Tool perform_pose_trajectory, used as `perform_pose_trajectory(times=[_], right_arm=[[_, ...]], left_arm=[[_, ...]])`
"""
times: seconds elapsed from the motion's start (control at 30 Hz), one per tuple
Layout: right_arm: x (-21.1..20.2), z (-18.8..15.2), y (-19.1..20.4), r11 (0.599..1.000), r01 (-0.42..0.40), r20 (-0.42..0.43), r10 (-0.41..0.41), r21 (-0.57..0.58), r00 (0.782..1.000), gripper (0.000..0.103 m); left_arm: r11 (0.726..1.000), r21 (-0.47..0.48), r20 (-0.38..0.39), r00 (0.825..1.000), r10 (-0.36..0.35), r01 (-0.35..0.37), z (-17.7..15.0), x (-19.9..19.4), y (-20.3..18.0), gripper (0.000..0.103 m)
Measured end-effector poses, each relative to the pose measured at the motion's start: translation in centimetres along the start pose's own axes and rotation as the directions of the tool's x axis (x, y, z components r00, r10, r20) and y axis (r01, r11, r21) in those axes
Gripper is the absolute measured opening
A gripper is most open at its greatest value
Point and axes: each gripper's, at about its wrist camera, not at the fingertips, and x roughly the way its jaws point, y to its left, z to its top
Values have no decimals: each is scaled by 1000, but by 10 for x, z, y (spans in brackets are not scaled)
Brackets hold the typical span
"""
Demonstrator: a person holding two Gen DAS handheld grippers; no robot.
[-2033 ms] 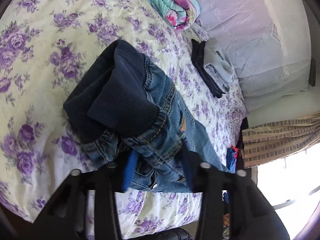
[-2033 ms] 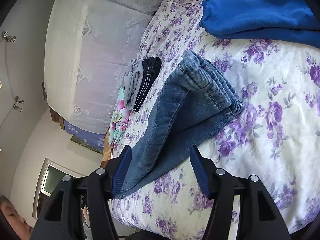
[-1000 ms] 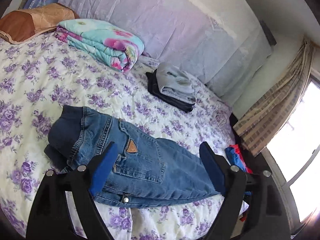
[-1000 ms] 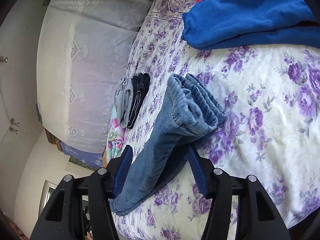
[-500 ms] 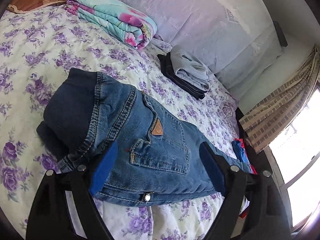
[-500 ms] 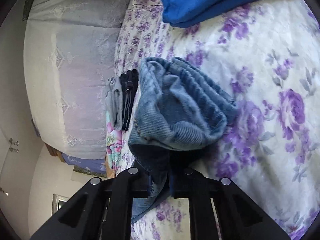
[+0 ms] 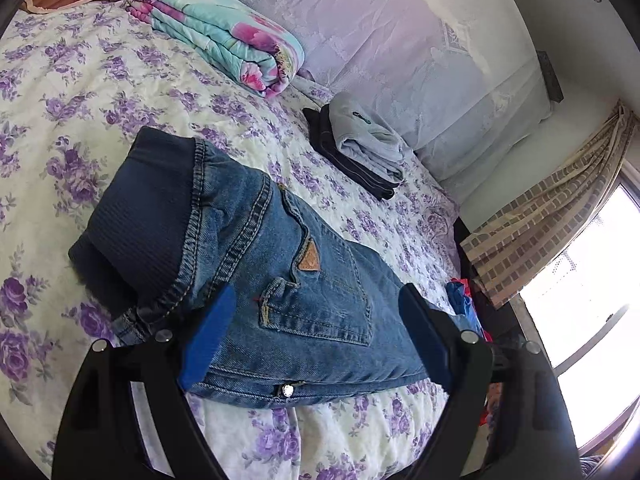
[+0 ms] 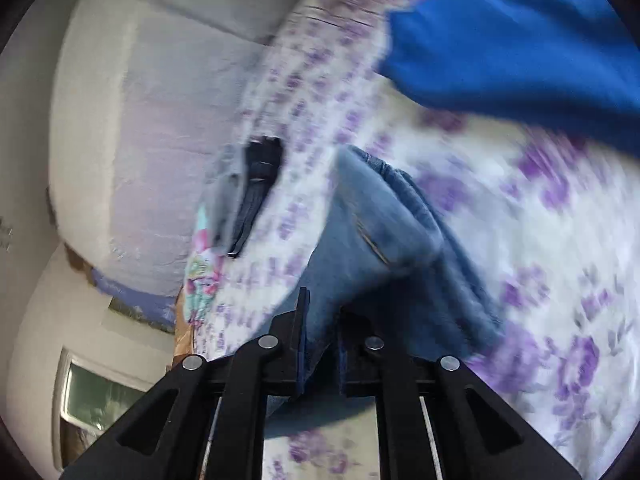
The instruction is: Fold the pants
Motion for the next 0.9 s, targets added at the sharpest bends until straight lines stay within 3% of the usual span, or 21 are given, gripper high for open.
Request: perform_pose_trajectory(times=[0.03,0.17,0.3,0.4,0.43,0.5,0.53,0.57,0.63,0.73,0.8,0.9], right_arm=[[1,-4,-15,999,-7,4,7,34,1000,7],[-15,-1,-14,999,-43,53,42,24,998,13],[-34,-3,-9,998,58,68,-57,-21,996,16],[-64,-13,4,989,141,202,-129,-41,971,22],[-72,-18,17,981,178,265,-151,-79,952,26],[-82,-29,48,958,219,360,-141,-187,922,44],[-81,-33,66,946,222,391,-117,-237,913,54],[-79,-40,81,933,205,392,-78,-295,917,64],[-51,-57,117,897,107,274,16,-428,961,66],[7,-86,152,866,-52,56,92,-497,994,66],[45,-102,164,860,-118,-61,101,-497,993,66],[95,-121,166,874,-210,-228,117,-439,966,67]], left_arm=[[1000,1,-6,1000,6,-6,1,0,-1,81],[1000,-15,-19,1000,20,-20,3,-3,-3,81],[999,-16,-4,999,32,-32,0,-11,-13,85],[994,83,-13,997,74,-73,-4,-10,-41,86],[988,139,-30,997,72,-67,-7,-6,-56,86],[971,237,-59,997,55,-40,-13,5,-87,87],[962,273,-70,996,49,-28,-18,11,-99,88],[952,306,-85,995,43,-14,-22,20,-112,90],[932,362,-129,991,28,21,-32,41,-134,90],[921,388,-178,983,44,29,-45,78,-149,90],[928,373,-209,975,81,3,-53,98,-143,90],[934,356,-268,954,131,-28,-62,117,-120,90]])
